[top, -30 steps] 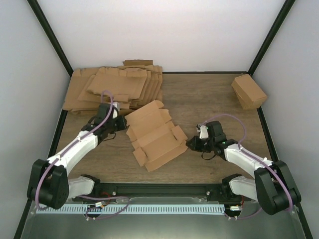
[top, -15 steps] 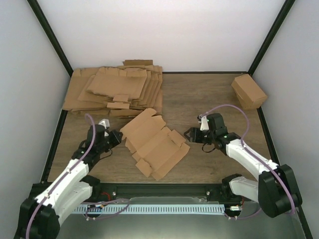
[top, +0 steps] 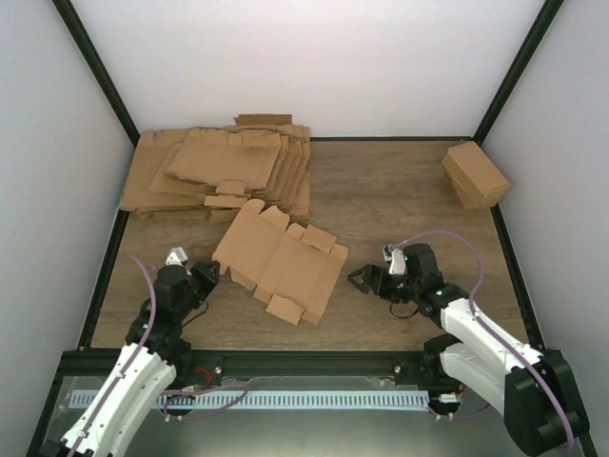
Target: Fold the paper box
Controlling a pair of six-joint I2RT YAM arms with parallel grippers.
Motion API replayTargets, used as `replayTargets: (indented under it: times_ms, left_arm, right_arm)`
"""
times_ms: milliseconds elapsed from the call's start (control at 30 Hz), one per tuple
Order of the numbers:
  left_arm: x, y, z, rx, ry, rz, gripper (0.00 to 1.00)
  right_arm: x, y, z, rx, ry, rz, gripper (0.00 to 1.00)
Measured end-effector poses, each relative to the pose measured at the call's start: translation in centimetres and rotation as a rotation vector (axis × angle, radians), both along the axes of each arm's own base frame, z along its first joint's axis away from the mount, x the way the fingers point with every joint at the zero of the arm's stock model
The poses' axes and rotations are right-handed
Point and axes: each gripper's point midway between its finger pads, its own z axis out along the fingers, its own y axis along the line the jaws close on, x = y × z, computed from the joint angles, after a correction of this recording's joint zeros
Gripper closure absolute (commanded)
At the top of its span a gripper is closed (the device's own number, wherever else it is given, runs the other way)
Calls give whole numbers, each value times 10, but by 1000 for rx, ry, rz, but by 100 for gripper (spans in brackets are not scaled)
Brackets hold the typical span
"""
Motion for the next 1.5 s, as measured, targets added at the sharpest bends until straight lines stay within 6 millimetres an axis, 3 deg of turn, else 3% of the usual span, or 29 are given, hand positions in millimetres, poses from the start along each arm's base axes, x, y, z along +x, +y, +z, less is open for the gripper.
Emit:
replayTargets:
  times_ms: [133, 300, 600, 1067, 1500]
  left_arm:
    - [-5, 2, -10, -38, 32, 24, 96]
    - [-6, 1, -8, -82, 39, 41, 96]
    - [-10, -4, -22, -139, 98, 43, 96]
    - [-12, -4, -25, -139, 110, 45, 96]
    - [-12, 4, -34, -93, 137, 76, 93]
  right_arm:
    - [-15, 2, -14, 48, 52, 7, 9]
    - [-25, 8, -28, 93, 128, 25, 9]
    - [-24, 23, -34, 128, 164, 57, 12]
    - [-25, 71, -38, 193, 216, 138, 24]
    - [-12, 74, -41, 178, 244, 65, 31]
